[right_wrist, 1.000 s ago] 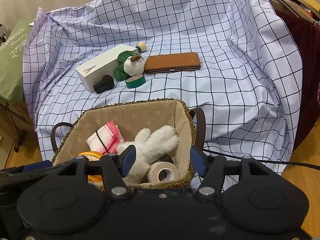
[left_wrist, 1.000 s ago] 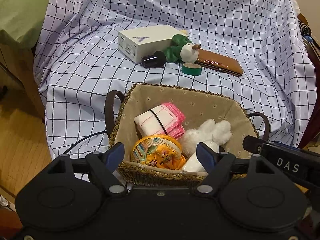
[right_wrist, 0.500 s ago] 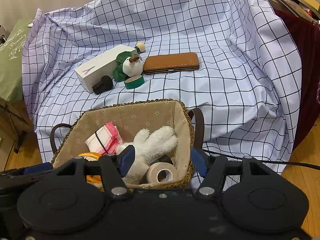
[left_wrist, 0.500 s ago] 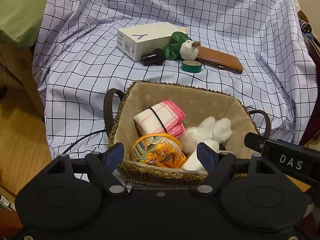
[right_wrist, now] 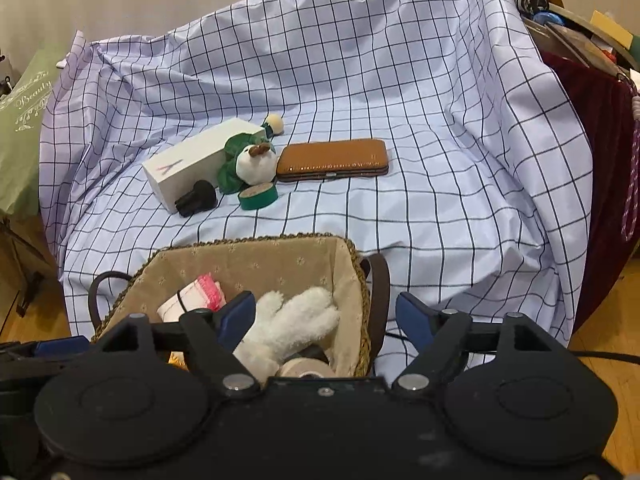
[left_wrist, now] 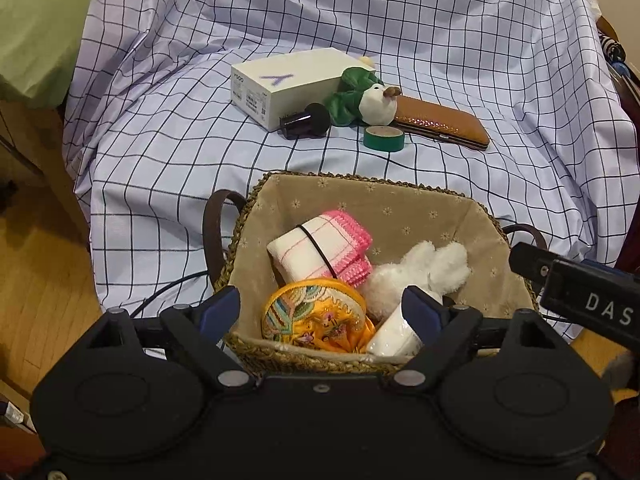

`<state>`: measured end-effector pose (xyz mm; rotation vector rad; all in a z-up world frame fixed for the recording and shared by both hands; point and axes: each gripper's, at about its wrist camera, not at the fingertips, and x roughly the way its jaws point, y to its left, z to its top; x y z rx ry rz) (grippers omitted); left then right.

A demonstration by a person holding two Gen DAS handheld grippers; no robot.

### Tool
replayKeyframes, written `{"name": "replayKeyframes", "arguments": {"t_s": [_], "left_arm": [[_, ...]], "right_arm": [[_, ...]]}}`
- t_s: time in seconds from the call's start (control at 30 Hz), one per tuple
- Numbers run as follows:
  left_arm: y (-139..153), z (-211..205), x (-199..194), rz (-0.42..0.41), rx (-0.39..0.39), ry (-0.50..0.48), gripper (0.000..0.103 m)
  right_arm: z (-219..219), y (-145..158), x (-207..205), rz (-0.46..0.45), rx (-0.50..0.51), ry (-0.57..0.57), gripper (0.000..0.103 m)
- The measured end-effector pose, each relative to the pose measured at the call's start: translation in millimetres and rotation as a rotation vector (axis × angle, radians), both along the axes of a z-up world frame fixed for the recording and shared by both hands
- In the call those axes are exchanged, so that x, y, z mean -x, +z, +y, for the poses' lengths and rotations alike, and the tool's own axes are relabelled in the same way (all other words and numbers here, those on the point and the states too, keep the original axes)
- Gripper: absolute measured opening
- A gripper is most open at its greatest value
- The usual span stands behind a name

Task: Organize soft objects
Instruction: 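Raise both open tools out of the basket, then move the left tool toward the green tape roll while the right tool approaches the green-capped ball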

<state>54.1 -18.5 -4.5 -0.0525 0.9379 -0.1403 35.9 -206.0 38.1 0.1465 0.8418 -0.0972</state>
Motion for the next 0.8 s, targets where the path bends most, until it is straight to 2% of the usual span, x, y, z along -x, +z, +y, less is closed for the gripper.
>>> {"name": "replayKeyframes", "arguments": {"t_s": [0.3, 0.8], "left_arm": [[6, -8, -13, -0.035, -0.030, -0.030, 0.085], [5, -21, -64, -0.008, -0.022, -0.098, 0.086]], "right_arm": [[-4, -1, -25, -0.001, 0.008, -0.011, 0.083], [-17, -16, -94, 0.058, 0.020, -0.012, 0.083]]}}
